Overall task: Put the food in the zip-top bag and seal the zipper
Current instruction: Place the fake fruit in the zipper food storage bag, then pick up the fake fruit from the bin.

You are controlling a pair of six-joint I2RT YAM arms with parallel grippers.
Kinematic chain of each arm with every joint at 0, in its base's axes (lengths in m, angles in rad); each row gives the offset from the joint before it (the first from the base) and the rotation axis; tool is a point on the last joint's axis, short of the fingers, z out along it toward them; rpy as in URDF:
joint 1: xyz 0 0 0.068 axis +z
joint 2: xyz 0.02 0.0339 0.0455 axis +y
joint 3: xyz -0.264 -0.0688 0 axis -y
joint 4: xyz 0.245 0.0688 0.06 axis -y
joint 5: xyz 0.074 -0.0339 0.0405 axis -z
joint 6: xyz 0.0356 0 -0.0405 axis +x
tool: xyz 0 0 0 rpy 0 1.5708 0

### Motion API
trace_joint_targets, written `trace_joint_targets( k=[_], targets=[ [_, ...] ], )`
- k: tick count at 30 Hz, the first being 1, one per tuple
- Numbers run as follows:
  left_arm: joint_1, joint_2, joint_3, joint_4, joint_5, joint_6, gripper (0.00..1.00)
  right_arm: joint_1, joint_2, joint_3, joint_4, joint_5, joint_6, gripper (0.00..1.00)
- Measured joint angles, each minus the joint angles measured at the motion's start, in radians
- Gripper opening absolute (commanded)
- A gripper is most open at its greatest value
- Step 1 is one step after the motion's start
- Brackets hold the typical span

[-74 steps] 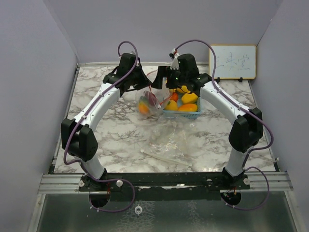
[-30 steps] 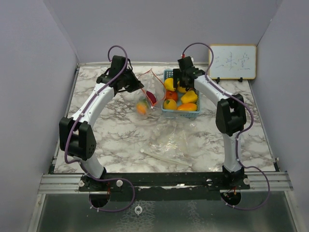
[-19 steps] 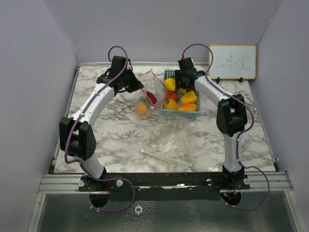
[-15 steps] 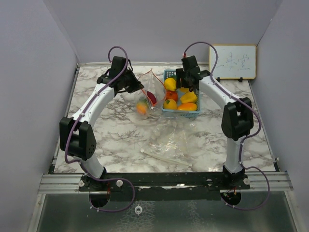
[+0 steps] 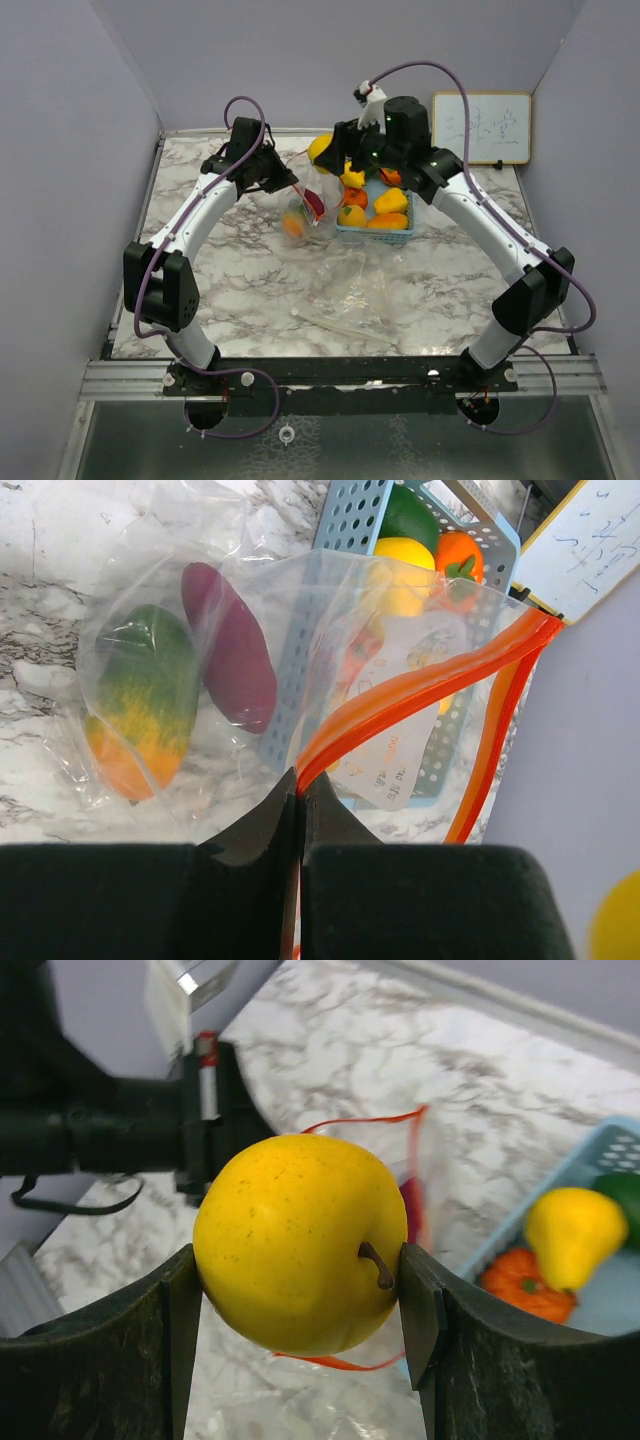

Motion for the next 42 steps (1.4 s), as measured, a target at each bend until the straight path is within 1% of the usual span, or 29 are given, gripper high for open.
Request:
trace_joint_targets(
  k=[2, 4, 6, 7, 9, 10, 16, 22, 24, 28, 32, 37, 42],
  targets=[
    [0.000, 0.000, 0.000, 0.001, 0.000, 0.000, 0.00, 0.045, 0.026, 0.000, 0.005, -0.039, 0.009, 0.57],
    [0.000, 0.000, 0.000, 0.002, 0.000, 0.000, 0.00, 0.079, 0.063, -0.005, 0.006, -0.064, 0.026, 0.62],
    [0.000, 0.000, 0.000, 0.002, 0.000, 0.000, 0.00, 0.086, 0.089, -0.020, 0.003, -0.069, 0.040, 0.70],
    [0.000, 0.000, 0.000, 0.002, 0.000, 0.000, 0.00, 0.085, 0.103, -0.027, -0.002, -0.068, 0.045, 0.78],
    [0.000, 0.000, 0.000, 0.003, 0.000, 0.000, 0.00, 0.079, 0.129, -0.027, -0.016, -0.055, 0.056, 0.98],
    [0.000, 0.000, 0.000, 0.003, 0.000, 0.000, 0.00, 0.077, 0.137, -0.026, -0.027, -0.041, 0.058, 1.00],
    [0.000, 0.000, 0.000, 0.003, 0.000, 0.000, 0.00, 0.072, 0.139, 0.014, -0.058, 0.052, 0.035, 1.00],
    [0.000, 0.000, 0.000, 0.003, 0.001, 0.000, 0.00, 0.061, 0.105, 0.040, -0.078, 0.195, 0.021, 1.00],
    [0.000, 0.000, 0.000, 0.003, 0.003, 0.000, 0.00, 0.036, 0.105, 0.052, -0.095, 0.228, 0.037, 1.00],
    [0.000, 0.000, 0.000, 0.003, 0.004, 0.001, 0.00, -0.068, 0.131, 0.051, -0.101, 0.260, 0.063, 1.00],
    [0.000, 0.000, 0.000, 0.002, 0.007, 0.000, 0.00, -0.141, 0.262, 0.084, -0.087, 0.267, 0.064, 1.00],
    [0.000, 0.000, 0.000, 0.002, 0.011, 0.001, 0.00, -0.145, 0.431, 0.086, -0.063, 0.216, 0.061, 1.00],
    [0.002, 0.000, 0.000, 0.002, 0.013, 0.001, 0.00, -0.146, 0.529, 0.112, -0.055, 0.152, 0.065, 0.99]
  ],
)
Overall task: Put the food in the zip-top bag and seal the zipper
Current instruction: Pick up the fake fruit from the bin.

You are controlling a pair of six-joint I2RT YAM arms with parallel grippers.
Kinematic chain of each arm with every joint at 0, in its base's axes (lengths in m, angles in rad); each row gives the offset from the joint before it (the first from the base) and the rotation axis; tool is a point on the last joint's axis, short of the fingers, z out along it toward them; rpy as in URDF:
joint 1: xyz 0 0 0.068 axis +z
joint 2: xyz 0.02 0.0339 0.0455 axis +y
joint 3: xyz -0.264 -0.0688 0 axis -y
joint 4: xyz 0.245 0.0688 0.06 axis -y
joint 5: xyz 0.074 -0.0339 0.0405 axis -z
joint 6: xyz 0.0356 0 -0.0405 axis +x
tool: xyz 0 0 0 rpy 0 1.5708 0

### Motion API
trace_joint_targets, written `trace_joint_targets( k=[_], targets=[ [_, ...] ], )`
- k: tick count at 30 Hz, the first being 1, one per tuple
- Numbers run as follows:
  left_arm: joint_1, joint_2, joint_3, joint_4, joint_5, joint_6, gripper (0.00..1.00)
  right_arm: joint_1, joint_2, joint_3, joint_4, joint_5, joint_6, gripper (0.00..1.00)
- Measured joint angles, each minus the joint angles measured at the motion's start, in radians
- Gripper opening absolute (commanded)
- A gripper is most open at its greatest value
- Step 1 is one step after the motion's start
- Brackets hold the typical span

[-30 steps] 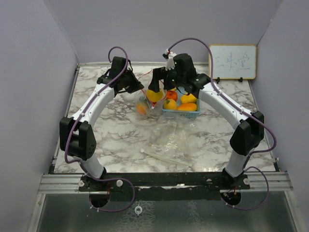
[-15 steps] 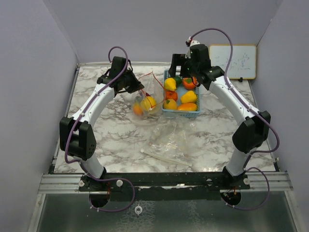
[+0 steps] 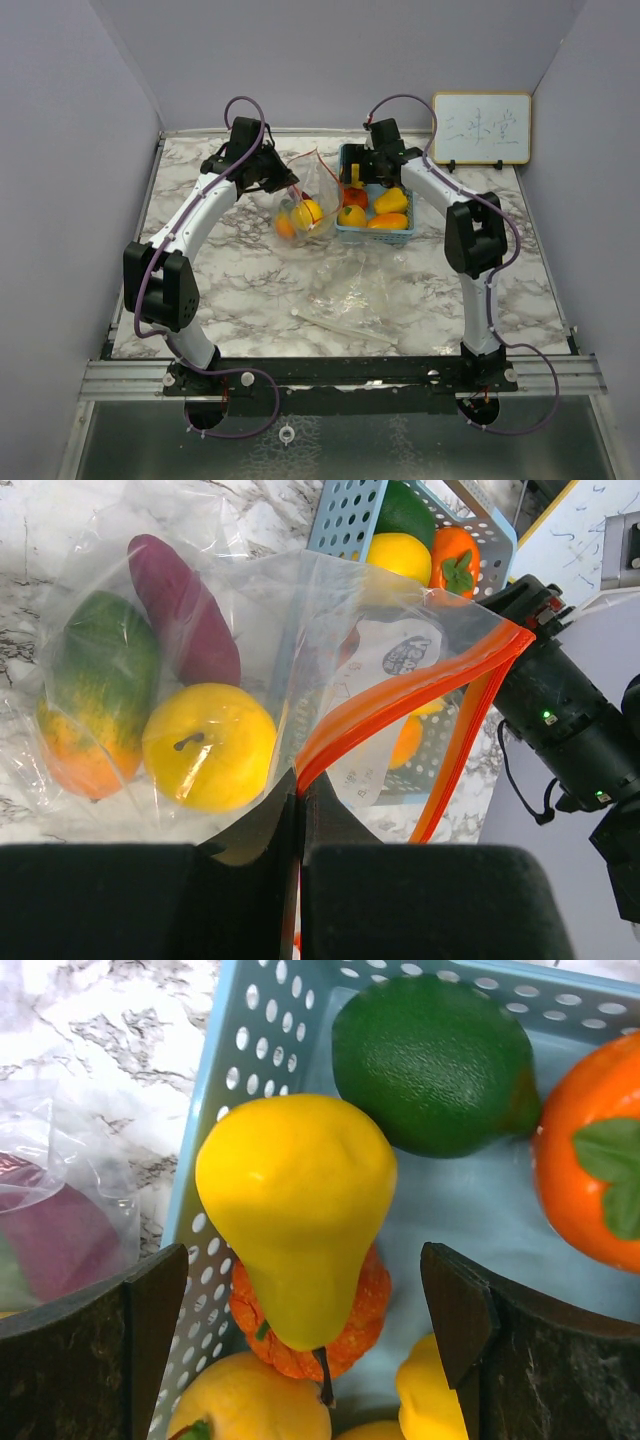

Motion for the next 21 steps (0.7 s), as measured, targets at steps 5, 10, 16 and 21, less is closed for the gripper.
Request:
trace_joint_targets(
  k=[5, 10, 16, 21],
  targets=[
    [0.004, 0.000, 0.000, 0.000, 0.004, 0.000, 0.00, 0.000, 0.026, 0.021, 0.023, -0.031, 0.004, 0.78],
    [0.006, 0.000, 0.000, 0.000, 0.005, 0.001, 0.00, -0.002, 0.035, 0.021, 0.040, -0.046, 0.003, 0.48],
    [0.007, 0.001, 0.000, 0.000, 0.006, 0.002, 0.00, -0.002, 0.026, 0.010, 0.045, -0.051, -0.016, 0.31],
    [0.007, 0.001, 0.000, 0.000, 0.007, 0.002, 0.00, -0.002, -0.084, -0.076, 0.037, -0.062, -0.031, 0.29]
  ],
)
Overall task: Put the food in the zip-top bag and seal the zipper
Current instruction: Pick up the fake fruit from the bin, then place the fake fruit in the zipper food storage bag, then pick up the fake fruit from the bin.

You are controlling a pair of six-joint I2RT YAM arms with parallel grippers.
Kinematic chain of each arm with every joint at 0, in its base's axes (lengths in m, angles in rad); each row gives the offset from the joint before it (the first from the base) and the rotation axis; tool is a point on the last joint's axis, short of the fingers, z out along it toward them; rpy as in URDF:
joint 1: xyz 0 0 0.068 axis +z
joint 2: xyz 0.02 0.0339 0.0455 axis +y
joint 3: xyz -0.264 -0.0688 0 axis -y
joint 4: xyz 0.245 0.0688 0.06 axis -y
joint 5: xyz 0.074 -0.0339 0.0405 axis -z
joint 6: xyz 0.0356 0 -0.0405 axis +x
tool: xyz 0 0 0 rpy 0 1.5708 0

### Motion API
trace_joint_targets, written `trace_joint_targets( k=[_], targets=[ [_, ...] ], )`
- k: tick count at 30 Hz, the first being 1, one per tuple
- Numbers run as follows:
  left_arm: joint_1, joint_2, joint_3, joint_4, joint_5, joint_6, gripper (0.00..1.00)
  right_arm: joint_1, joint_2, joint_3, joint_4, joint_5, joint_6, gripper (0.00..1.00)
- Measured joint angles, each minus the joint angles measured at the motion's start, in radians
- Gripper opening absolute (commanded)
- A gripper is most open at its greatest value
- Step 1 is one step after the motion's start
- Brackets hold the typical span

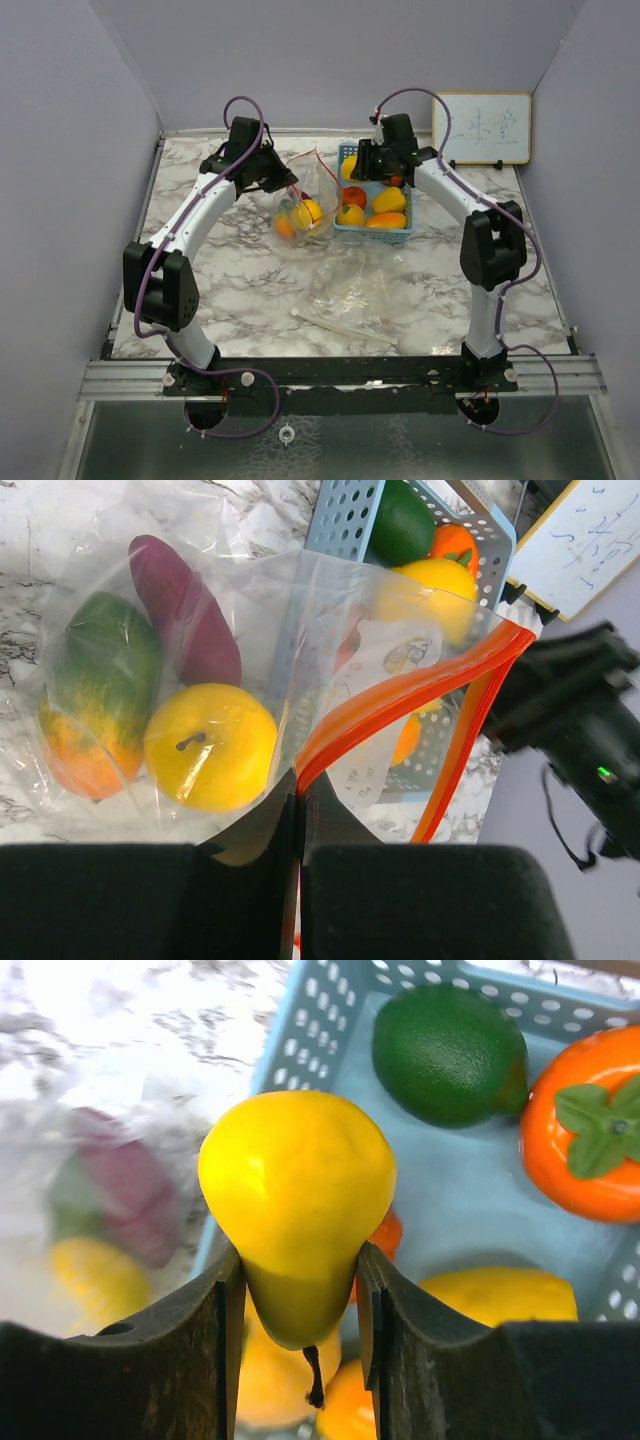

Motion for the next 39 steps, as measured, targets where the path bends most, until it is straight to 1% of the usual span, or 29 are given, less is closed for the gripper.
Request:
trace_joint_targets(
  k=[5, 10, 14, 18, 19, 21, 23, 24, 26, 27, 33, 39],
  targets=[
    [0.000, 0.000, 0.000, 0.000, 0.000, 0.000, 0.00, 0.000, -0.214, -0.073, -0.009, -0.055, -0.003, 0.29],
    [0.000, 0.000, 0.000, 0.000, 0.000, 0.000, 0.00, 0.010, -0.420, -0.111, 0.010, -0.172, -0.020, 0.30],
    [0.000, 0.000, 0.000, 0.000, 0.000, 0.001, 0.00, 0.079, -0.494, -0.127, 0.027, -0.246, -0.045, 0.30],
    [0.000, 0.000, 0.000, 0.000, -0.001, 0.002, 0.00, 0.147, -0.504, -0.180, 0.042, -0.315, -0.043, 0.31],
    [0.000, 0.000, 0.000, 0.000, -0.001, 0.003, 0.00, 0.153, -0.502, -0.192, 0.040, -0.322, -0.042, 0.35],
    [0.000, 0.000, 0.000, 0.000, -0.001, 0.004, 0.00, 0.159, -0.482, -0.210, 0.032, -0.325, -0.040, 0.51],
    [0.000, 0.000, 0.000, 0.000, -0.001, 0.004, 0.00, 0.166, -0.453, -0.214, 0.022, -0.311, -0.027, 0.63],
    [0.000, 0.000, 0.000, 0.000, -0.001, 0.004, 0.00, 0.167, -0.442, -0.214, 0.018, -0.299, -0.024, 0.70],
    [0.000, 0.000, 0.000, 0.000, -0.001, 0.004, 0.00, 0.167, -0.418, -0.215, 0.008, -0.261, -0.015, 0.95],
    [0.000, 0.000, 0.000, 0.000, -0.001, 0.004, 0.00, 0.167, -0.411, -0.214, 0.005, -0.248, -0.014, 1.00],
    [0.000, 0.000, 0.000, 0.000, -0.001, 0.004, 0.00, 0.171, -0.372, -0.163, -0.030, -0.173, -0.019, 1.00],
    [0.000, 0.003, 0.000, 0.000, 0.000, 0.004, 0.00, 0.159, -0.407, -0.150, -0.061, 0.063, 0.000, 1.00]
  ],
)
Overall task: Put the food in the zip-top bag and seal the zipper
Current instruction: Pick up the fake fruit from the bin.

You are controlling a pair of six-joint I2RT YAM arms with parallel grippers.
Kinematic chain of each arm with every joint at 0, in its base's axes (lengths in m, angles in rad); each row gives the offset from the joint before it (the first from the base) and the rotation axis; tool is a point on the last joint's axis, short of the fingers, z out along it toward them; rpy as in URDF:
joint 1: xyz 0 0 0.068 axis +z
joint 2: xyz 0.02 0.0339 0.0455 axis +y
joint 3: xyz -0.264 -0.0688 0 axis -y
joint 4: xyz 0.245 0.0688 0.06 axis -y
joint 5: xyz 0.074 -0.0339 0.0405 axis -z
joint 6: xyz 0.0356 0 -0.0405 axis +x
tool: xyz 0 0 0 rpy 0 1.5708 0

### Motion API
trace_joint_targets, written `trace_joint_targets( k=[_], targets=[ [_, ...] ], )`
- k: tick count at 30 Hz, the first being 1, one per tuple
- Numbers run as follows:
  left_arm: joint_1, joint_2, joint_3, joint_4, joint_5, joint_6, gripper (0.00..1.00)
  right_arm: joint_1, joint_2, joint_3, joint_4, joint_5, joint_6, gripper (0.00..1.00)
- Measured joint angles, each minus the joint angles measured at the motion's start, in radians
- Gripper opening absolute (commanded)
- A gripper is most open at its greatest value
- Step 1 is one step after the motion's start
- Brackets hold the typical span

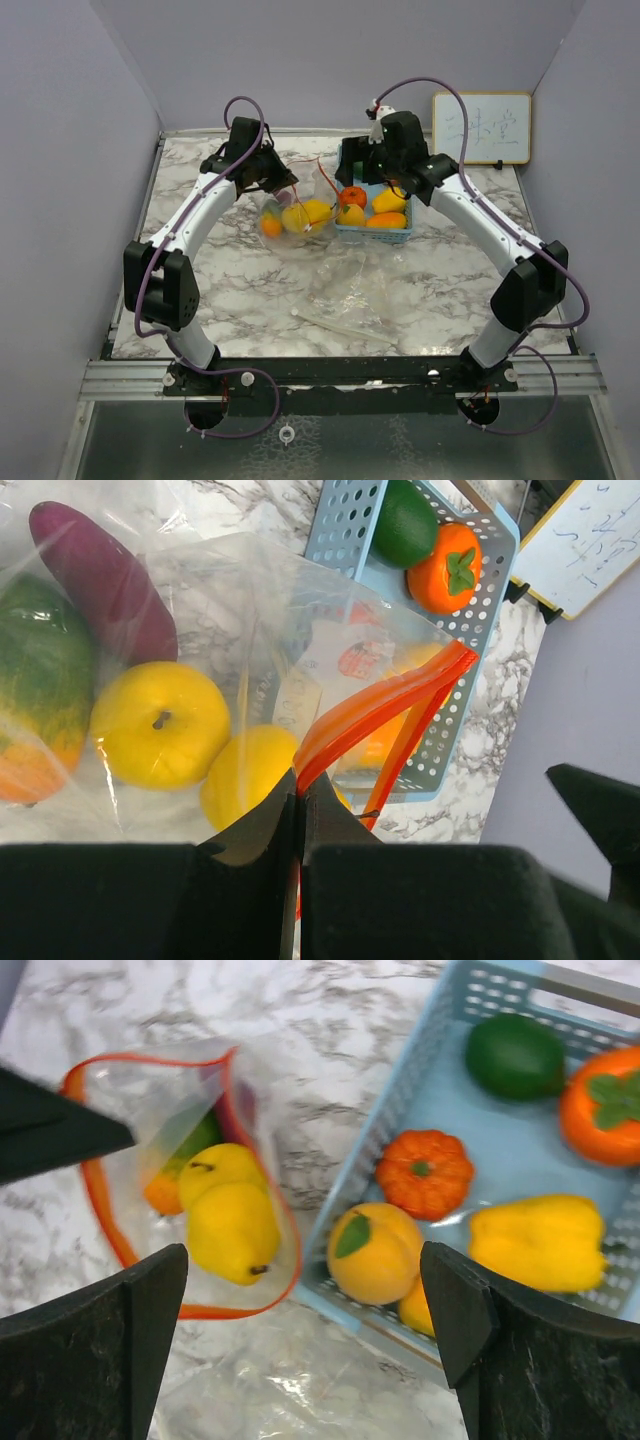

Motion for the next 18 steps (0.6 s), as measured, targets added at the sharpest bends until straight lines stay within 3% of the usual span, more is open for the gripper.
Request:
trace_joint_targets(
  k=[5, 13, 18],
  targets=[
    [0.014, -0.002, -0.020, 0.047, 0.068, -0.040, 0.00, -0.092, 0.025, 0.043, -0.092, 0.140, 0.063, 0.99],
    [0.091, -0.016, -0.246, 0.372, 0.337, -0.351, 0.00, -0.126, 0.210, 0.069, -0.204, 0.240, 0.126, 1.00],
    [0.137, -0.016, -0.277, 0.494, 0.422, -0.505, 0.00, -0.119, 0.261, 0.067, -0.246, 0.248, 0.149, 1.00]
  ],
)
